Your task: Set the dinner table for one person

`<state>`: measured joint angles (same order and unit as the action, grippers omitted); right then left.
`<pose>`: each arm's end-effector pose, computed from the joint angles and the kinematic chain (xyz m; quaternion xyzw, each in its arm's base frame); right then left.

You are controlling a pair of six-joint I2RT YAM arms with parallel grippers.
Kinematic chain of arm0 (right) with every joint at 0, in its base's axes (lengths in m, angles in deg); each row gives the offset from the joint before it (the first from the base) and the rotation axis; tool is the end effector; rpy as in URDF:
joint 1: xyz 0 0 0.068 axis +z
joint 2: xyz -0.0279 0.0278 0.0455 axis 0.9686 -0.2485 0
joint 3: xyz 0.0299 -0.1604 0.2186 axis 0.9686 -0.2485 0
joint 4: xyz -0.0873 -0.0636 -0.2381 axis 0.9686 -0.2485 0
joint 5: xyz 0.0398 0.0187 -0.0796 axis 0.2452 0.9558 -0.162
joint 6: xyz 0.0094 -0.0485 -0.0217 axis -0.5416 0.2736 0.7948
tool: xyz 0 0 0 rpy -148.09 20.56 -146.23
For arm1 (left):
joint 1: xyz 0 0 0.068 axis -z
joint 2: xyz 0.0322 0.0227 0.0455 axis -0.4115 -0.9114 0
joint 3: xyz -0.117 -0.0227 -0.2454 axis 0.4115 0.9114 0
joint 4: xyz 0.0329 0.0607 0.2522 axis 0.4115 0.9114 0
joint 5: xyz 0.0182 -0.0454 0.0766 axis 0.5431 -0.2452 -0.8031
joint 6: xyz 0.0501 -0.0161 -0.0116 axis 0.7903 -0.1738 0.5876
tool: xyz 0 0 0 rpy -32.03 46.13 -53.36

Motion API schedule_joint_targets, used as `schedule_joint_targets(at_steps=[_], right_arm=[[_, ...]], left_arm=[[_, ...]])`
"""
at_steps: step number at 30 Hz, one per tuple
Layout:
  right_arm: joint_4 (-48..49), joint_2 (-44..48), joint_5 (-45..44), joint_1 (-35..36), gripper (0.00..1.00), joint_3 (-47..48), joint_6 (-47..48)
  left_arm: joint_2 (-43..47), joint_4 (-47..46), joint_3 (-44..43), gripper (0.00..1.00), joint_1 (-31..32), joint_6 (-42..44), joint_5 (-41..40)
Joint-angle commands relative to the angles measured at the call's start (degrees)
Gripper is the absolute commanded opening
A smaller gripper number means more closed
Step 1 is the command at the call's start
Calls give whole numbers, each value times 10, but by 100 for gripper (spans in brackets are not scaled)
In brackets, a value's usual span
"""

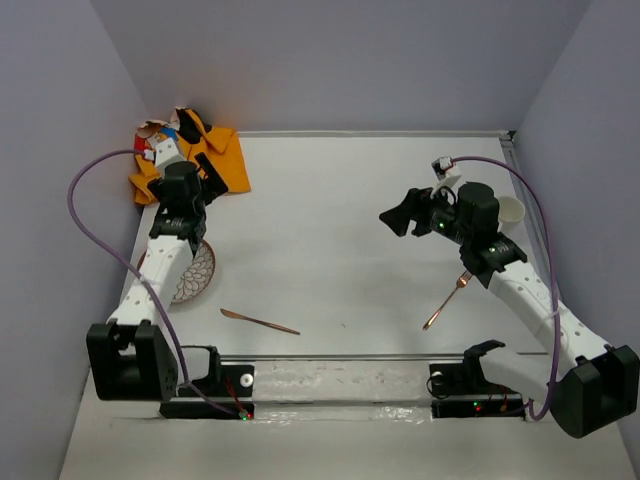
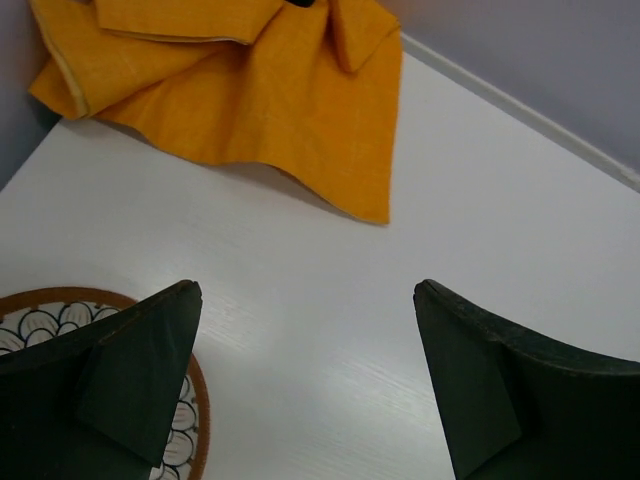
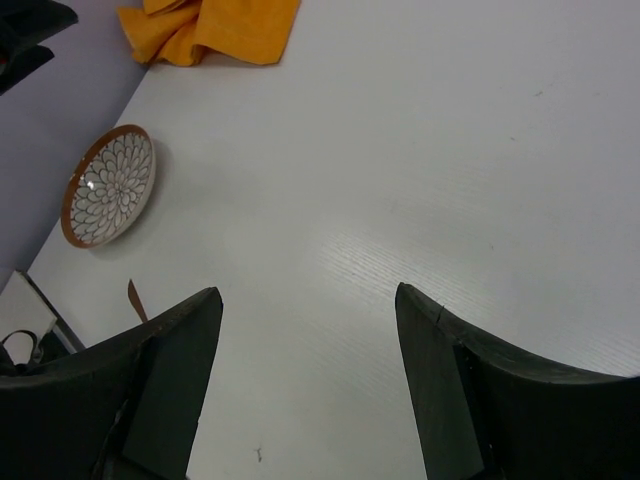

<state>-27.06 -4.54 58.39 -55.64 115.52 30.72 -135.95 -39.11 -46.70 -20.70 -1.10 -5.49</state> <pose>0.2259 0.0962 0.3222 -0.1148 0.7810 0.3467 0.5066 0.2769 -0.0081 0.3304 -0.1985 0.7575 -0.0302 0.6212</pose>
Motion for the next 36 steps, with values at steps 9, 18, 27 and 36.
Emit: schedule_joint_targets(at_steps=[9, 18, 27, 36], right_arm=[[26, -7, -2, 10, 75, 10, 2], [27, -6, -5, 16, 75, 12, 5], [25, -5, 5, 21, 74, 14, 9], [26, -16, 26, 26, 74, 17, 9]], left_arm=[[-226, -34, -105, 91, -119, 31, -95], [-328, -26, -171, 88, -167, 48, -84], [-415, -28, -252, 88, -191, 67, -47], [-519, -3, -350, 86, -193, 76, -63]])
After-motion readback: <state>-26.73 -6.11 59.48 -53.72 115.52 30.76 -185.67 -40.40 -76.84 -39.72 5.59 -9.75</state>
